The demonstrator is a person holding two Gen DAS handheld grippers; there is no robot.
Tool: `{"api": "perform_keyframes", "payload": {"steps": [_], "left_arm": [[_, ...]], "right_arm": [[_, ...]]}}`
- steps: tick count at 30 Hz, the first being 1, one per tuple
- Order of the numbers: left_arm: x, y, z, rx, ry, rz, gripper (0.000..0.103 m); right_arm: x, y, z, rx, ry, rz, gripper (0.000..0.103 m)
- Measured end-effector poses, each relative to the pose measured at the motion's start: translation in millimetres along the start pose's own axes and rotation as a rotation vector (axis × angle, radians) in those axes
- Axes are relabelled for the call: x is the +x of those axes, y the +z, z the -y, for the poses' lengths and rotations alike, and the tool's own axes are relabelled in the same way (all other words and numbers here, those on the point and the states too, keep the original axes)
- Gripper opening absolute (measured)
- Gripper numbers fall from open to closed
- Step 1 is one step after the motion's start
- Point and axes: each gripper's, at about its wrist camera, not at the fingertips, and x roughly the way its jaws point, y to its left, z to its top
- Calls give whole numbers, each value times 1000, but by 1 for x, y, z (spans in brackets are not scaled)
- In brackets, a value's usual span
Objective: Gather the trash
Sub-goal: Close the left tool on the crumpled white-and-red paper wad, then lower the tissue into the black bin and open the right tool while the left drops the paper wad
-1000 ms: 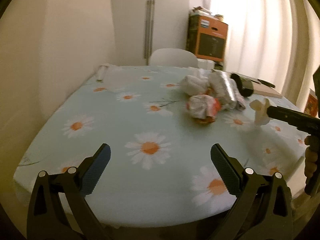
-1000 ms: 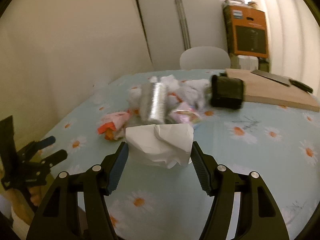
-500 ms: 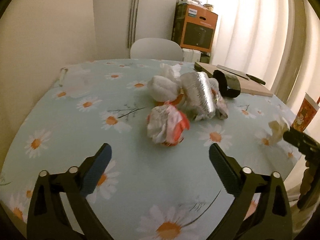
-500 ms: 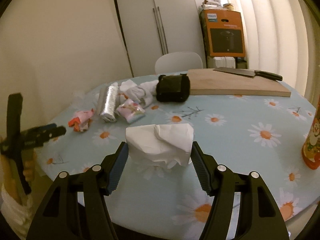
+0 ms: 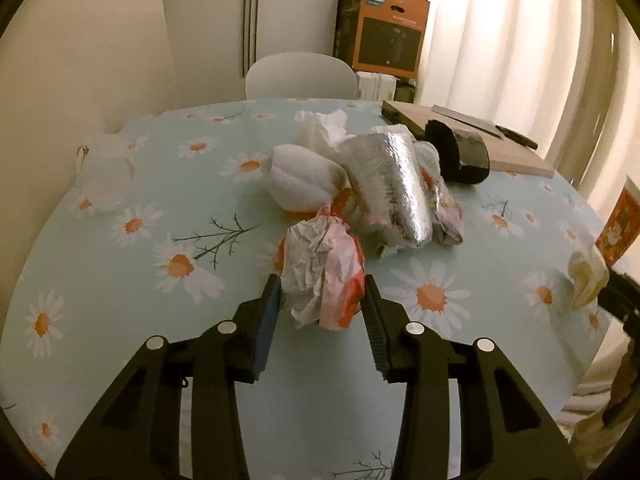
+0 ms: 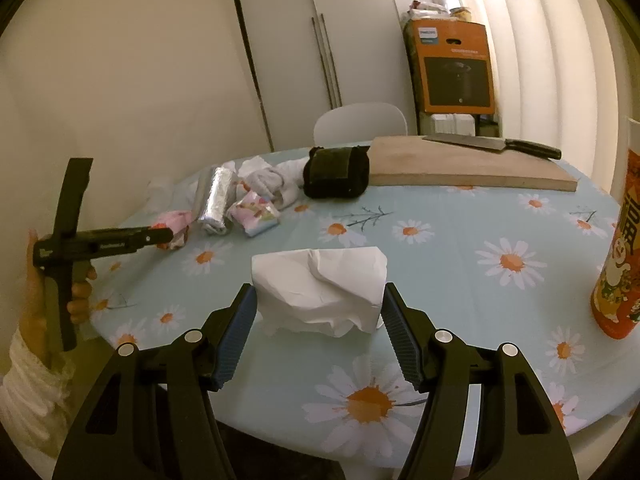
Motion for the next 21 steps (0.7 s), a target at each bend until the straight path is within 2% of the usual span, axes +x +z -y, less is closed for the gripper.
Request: {"api": "perform_keyframes", "payload": {"steps": [6, 9, 14, 21], "left_arm": [[-13, -13, 2, 5, -21, 23, 41], [-22, -22, 5, 20, -4, 37, 41], [-48, -39, 9, 31, -27, 72, 41], [-90, -70, 23, 86, -164, 139, 41]], "right_arm": [[-3, 0, -4, -5, 9, 2, 60], [-7, -1, -12, -24, 27, 5, 60], [-12, -4, -26, -59, 59, -5, 60], [-24, -17, -38, -41, 129, -35, 60]]}}
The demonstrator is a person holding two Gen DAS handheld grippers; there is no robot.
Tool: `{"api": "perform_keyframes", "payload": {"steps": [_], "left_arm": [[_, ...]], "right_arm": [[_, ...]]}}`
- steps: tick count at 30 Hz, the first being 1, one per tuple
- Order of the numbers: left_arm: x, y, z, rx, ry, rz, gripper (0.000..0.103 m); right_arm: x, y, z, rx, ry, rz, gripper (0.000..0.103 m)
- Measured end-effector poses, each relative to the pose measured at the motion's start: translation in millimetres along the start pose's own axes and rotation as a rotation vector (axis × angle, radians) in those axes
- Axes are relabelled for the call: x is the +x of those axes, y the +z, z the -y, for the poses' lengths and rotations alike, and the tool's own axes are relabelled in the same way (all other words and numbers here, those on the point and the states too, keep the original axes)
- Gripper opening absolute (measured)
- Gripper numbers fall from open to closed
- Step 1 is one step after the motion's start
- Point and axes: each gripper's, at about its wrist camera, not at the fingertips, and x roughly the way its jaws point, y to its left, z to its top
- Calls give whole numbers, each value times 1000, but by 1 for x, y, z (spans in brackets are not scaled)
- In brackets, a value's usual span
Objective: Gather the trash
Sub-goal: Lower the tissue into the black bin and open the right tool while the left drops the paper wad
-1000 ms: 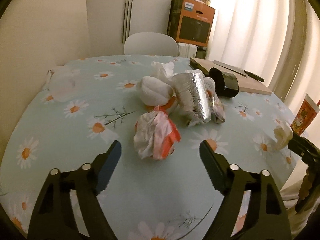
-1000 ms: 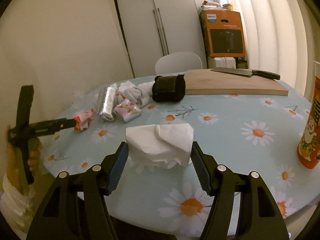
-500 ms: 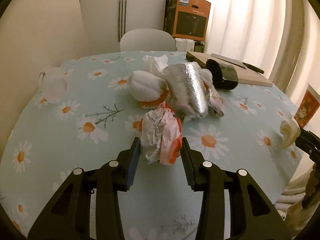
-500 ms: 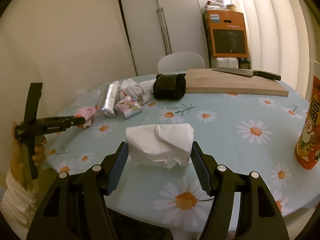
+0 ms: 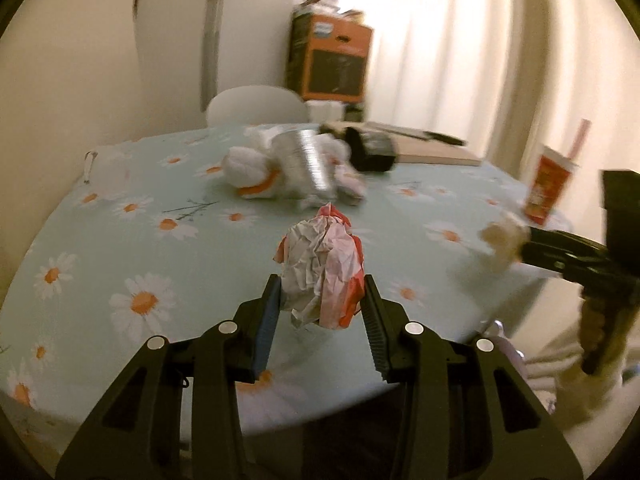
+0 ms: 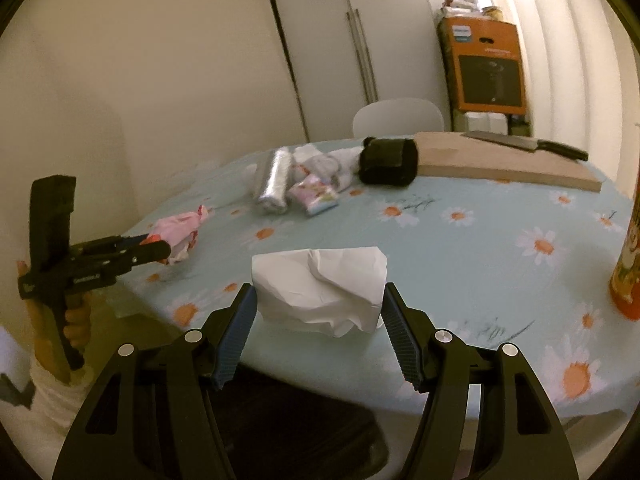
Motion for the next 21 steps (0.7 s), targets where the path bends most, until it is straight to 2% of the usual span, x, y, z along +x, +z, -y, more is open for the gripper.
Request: {"api": "perform_keyframes", "payload": {"steps": [4, 8, 11, 13, 14, 15, 16, 18, 21], "left_arm": [[-20, -18, 15, 32, -53, 18, 41], [-29, -33, 25, 72, -126, -11, 41], [-32, -42, 28, 81, -154, -48, 43], [-38, -47, 28, 81, -154, -36, 62], [-41, -47, 27, 72, -146, -22, 84], [-44, -47, 25, 62, -143, -5, 91], [-48, -46, 22, 49, -141, 19, 92], [-54, -45, 18, 33, -130, 46, 97], [-54, -43, 13, 11, -107, 52, 97]], "right_arm": [[-12, -11, -11, -14, 60, -12, 60], [-23, -24, -24, -43, 122, -47, 60], [-27, -33, -32, -74, 158, -99, 60], [-29, -38, -34, -90, 168, -121, 62], [-30, -39, -35, -92, 166, -128, 70], [-30, -40, -35, -93, 153, -127, 84], [-31, -39, -34, -95, 141, -117, 89], [-31, -38, -34, -115, 105, -98, 89], [-28, -38, -30, -123, 57, -92, 89]]}}
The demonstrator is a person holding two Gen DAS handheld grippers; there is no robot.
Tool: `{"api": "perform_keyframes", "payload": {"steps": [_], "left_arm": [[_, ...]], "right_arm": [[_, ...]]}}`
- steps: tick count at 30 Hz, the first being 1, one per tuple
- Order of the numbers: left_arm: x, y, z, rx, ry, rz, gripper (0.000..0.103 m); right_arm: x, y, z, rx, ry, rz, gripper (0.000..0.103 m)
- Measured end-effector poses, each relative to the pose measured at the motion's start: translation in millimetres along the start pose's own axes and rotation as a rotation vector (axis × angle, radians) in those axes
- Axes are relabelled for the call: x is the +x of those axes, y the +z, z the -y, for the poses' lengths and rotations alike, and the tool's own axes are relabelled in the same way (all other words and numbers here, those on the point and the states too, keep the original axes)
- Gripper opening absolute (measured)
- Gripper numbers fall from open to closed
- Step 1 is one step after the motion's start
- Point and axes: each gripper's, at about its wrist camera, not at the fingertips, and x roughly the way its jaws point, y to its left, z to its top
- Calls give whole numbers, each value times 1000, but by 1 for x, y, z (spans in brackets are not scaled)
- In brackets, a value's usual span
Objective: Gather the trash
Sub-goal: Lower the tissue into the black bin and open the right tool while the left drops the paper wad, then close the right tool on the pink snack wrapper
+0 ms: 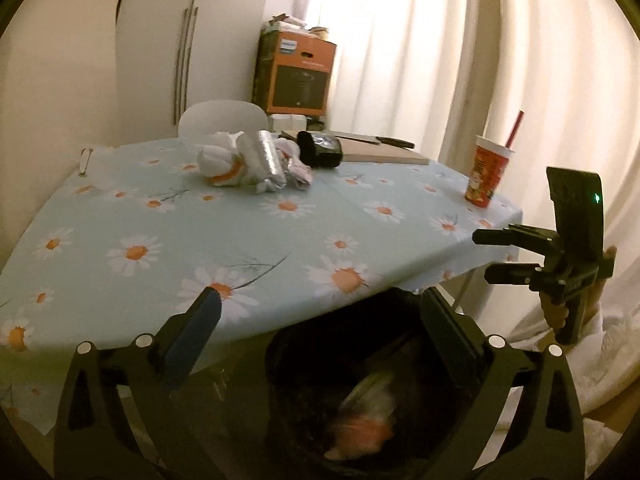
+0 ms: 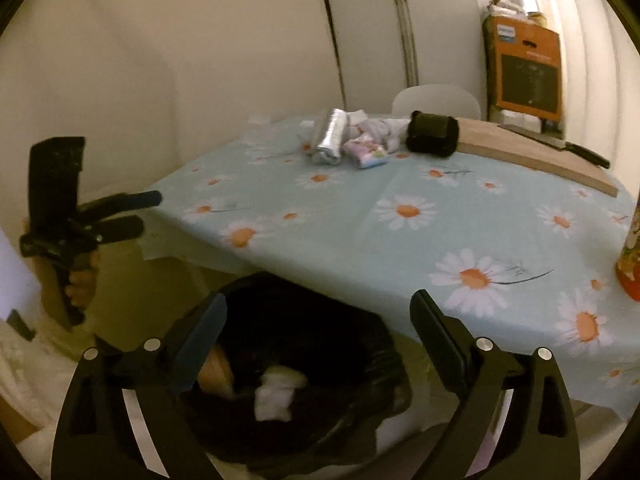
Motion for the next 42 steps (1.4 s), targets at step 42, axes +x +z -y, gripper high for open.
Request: {"api": "perform_keyframes", "payload": {"steps": [42], "left_arm": [[31, 27, -83, -217, 251, -114, 97]], "right_arm": [[166, 158, 59, -70, -15, -174, 89]]}}
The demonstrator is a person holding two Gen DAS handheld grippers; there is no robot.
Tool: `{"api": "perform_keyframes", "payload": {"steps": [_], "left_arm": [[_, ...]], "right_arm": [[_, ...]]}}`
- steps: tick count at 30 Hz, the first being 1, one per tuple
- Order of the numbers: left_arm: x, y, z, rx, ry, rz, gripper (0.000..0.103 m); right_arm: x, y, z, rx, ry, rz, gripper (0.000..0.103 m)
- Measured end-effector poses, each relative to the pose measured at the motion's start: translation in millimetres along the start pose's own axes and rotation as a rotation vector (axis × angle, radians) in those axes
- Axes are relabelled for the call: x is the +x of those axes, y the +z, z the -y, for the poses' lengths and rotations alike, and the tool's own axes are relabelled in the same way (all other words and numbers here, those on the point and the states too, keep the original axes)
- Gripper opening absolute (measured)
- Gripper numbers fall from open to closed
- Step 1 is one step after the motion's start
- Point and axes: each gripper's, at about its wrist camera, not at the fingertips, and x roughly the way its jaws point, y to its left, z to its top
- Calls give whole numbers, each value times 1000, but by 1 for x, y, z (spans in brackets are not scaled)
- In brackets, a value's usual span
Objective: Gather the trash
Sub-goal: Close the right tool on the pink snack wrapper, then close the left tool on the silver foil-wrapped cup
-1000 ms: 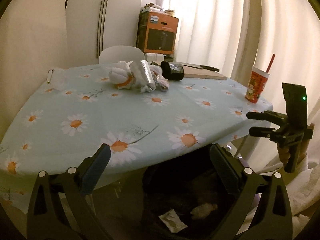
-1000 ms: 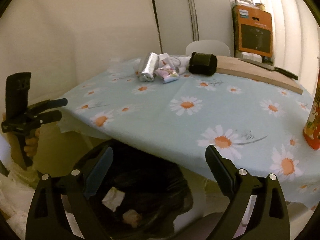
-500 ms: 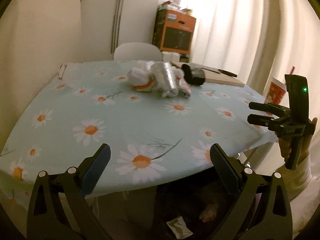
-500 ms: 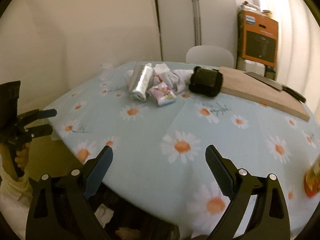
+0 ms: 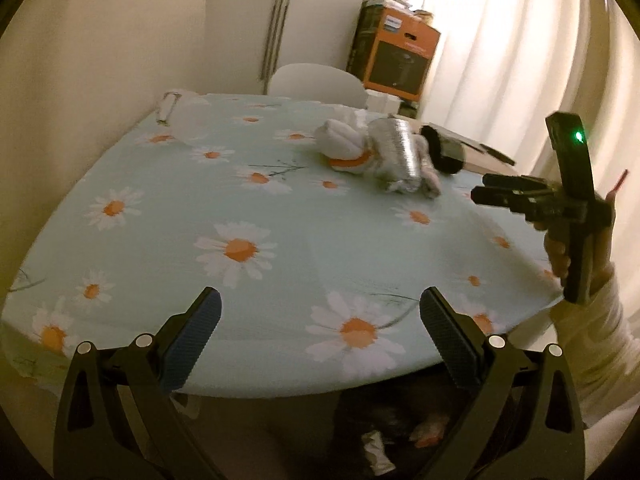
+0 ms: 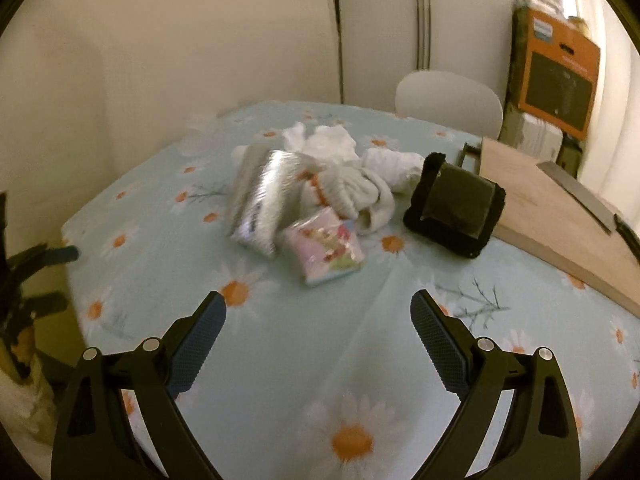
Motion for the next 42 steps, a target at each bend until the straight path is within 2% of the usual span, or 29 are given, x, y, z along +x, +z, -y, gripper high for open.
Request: {"api": "perform_keyframes", "payload": {"steps": [10, 13, 14, 16, 20, 25, 30, 36, 42], "left_arm": [[15, 14, 1, 17, 27, -20, 97], [19, 20, 7, 33, 25, -22, 97], [21, 23, 10, 40, 24, -21, 97], [24, 28, 16, 55, 29, -21, 97], [34, 38, 27, 79, 44, -23, 97], [47, 51, 41, 109, 33, -27, 97], [63, 65, 56, 126, -7, -32, 97], [82, 81, 74, 172, 0, -40, 97], [105, 94, 87, 201, 16, -65, 97]], "right_arm": [[52, 25, 24, 56, 21, -56, 76], [58, 26, 25, 60, 68, -72, 61], [59, 26, 24, 55, 71, -75, 52], [59, 27, 21, 41, 79, -71, 52], [40, 25, 14, 12, 57, 18, 51], [4, 17, 12, 9, 15, 191, 52], [-27, 7, 8, 0, -55, 361, 52], [-42, 3, 0, -47, -81, 427, 52], [-45, 1, 1, -41, -43, 434, 52]]}}
